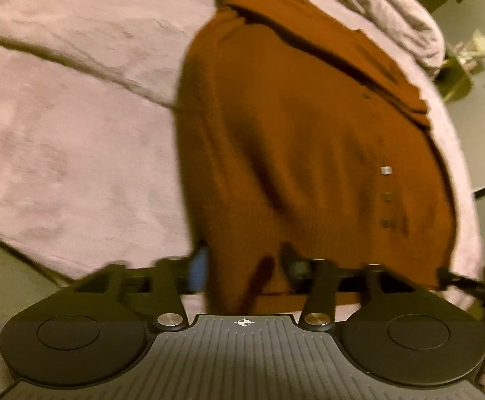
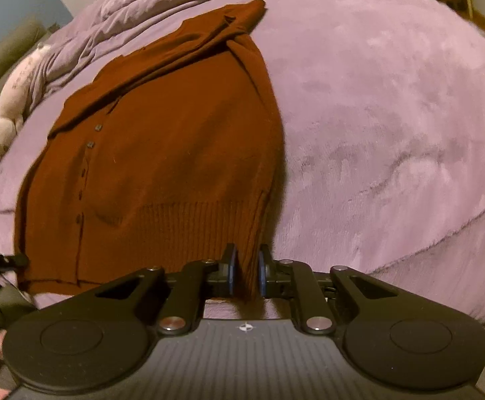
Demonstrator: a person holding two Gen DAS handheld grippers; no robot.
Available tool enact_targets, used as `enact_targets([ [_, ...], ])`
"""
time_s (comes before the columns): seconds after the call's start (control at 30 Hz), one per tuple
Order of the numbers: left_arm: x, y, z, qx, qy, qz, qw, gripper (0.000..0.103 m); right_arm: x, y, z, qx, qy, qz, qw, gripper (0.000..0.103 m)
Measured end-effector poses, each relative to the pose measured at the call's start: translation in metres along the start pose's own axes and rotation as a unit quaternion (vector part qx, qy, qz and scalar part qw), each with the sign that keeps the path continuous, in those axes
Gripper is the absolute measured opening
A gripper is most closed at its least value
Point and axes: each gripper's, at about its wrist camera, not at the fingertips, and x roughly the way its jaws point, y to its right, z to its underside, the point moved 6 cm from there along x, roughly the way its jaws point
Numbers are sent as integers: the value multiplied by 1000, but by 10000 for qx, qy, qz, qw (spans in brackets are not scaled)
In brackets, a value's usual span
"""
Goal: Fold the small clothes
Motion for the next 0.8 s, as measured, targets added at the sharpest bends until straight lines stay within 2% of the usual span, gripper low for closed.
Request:
enact_targets([
  [0.1, 8, 3, -3, 67, -75, 7, 9999, 55, 3, 2, 0, 181, -113, -248, 9995, 15],
  [0.17, 9, 3, -5, 152, -128, -90, 9998, 31, 4, 2, 0, 245, -171, -369, 9989, 15],
  [0.23, 9, 0, -8, 128, -233, -9, 9996, 12, 6, 4, -1, 298, -220, -419, 9984, 14],
  [0.3, 5, 0, -11, 155, -260, 175, 9994, 12, 8, 5, -3, 396, -262, -510, 9976, 7],
  [0.4, -8, 6, -21, 123, -132, 580, 9982, 11, 9, 6, -9, 626, -366, -846, 9938, 6],
  [0.47, -23, 11, -38, -66, 140, 984, 9950, 10, 5, 3, -19, 913, -330, -1294, 9868, 6],
  [0.57, -43, 18, -76, -110, 702, 1196, 9903, 10, -2, -6, -48, 1027, -51, -1702, 9800, 6],
  [0.67, -47, 26, -116, -20, 1230, 995, 9874, 10, -2, -20, -89, 878, 326, -1743, 9802, 5],
  [0.8, -25, 30, -160, 28, 1736, 382, 9841, 11, 9, -40, -141, 548, 966, -1610, 9807, 5],
])
